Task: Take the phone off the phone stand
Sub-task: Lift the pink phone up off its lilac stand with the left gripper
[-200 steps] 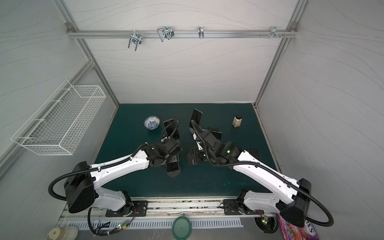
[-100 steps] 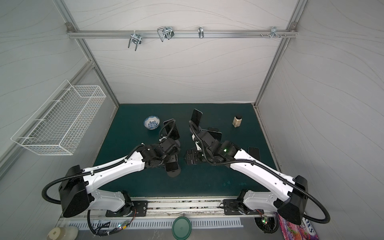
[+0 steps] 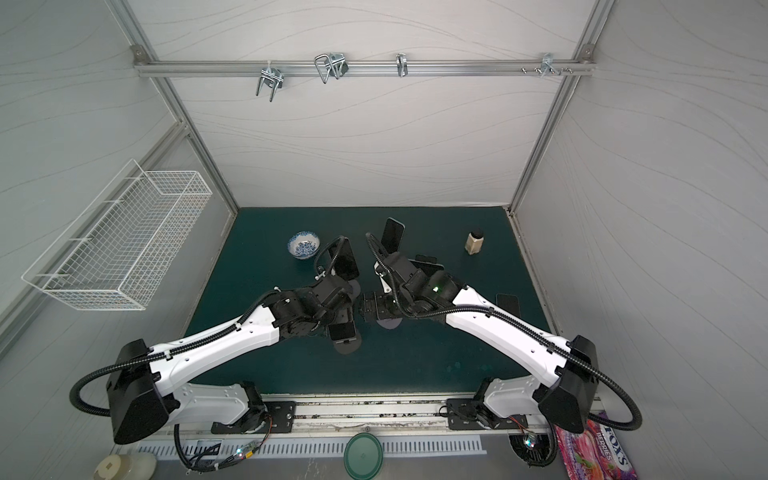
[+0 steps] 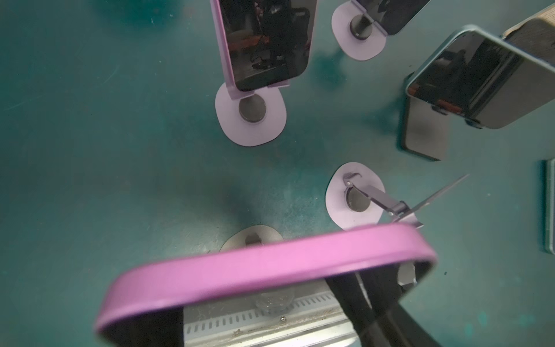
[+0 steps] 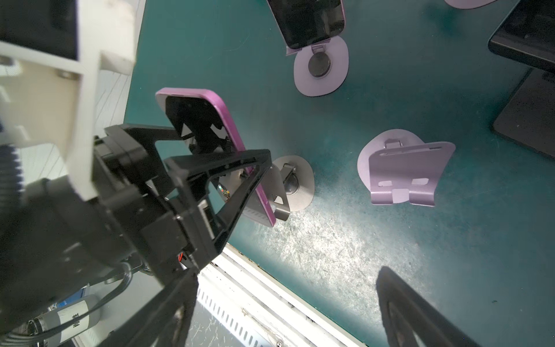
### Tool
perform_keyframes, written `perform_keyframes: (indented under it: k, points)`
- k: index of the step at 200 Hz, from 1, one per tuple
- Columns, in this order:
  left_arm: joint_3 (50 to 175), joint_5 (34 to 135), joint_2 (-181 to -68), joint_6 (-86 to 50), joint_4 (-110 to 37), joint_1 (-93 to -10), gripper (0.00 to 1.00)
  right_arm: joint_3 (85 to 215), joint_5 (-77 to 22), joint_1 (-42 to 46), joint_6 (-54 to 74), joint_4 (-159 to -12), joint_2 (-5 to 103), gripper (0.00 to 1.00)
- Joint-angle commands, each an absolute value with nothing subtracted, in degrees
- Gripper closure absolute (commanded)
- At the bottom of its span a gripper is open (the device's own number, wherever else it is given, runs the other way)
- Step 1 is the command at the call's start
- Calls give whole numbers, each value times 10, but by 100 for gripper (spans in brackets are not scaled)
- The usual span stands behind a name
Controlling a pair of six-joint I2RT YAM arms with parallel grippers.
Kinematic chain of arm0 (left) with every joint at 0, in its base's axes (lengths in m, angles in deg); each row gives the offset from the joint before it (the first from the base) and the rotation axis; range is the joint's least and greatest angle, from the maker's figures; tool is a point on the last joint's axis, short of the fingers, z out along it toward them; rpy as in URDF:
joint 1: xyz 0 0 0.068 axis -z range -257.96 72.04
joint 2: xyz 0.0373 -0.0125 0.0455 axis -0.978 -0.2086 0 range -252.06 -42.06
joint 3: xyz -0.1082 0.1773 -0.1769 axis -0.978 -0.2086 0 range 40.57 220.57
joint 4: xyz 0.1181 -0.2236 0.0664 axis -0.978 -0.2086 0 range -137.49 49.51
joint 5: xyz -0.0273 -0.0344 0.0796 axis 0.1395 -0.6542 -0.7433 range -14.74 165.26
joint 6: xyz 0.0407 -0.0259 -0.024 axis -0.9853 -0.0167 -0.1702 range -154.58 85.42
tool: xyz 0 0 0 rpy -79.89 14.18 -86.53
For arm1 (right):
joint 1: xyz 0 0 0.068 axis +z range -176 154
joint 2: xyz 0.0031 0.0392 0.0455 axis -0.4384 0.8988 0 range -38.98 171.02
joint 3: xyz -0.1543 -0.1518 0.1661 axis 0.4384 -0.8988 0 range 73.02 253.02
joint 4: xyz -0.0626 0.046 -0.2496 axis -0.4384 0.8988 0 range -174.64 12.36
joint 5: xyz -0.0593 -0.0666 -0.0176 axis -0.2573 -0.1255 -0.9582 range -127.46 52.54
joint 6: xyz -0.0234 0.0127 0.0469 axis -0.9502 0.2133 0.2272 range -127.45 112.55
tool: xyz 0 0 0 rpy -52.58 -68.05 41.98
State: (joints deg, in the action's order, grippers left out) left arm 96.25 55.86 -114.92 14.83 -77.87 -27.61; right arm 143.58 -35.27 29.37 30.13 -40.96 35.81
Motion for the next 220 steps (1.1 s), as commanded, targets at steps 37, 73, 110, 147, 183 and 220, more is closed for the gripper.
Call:
perform_keyframes:
  k: [37,73,110,147,183,220]
  points:
    - [964,525,-1091,138,-763,-278,38,1433,-381,281,287,-399,327,7]
    - [964,527,-1082,136,-762,-278,38,1435,-370,280,291,-403,335,7]
    - [957,533,-1071,136,-759,-278,38,1438,-362,281,301,-405,338,8]
    - [952,537,-1054,138,-765,-278,39,1449,-365,296,305,-410,344,9]
    - [942,541,-1028,143,-780,-278,39,1457,-367,316,308,-420,359,9]
    - [928,541,-1005,141,-786,-278,39,1453,-364,327,309,-446,364,9]
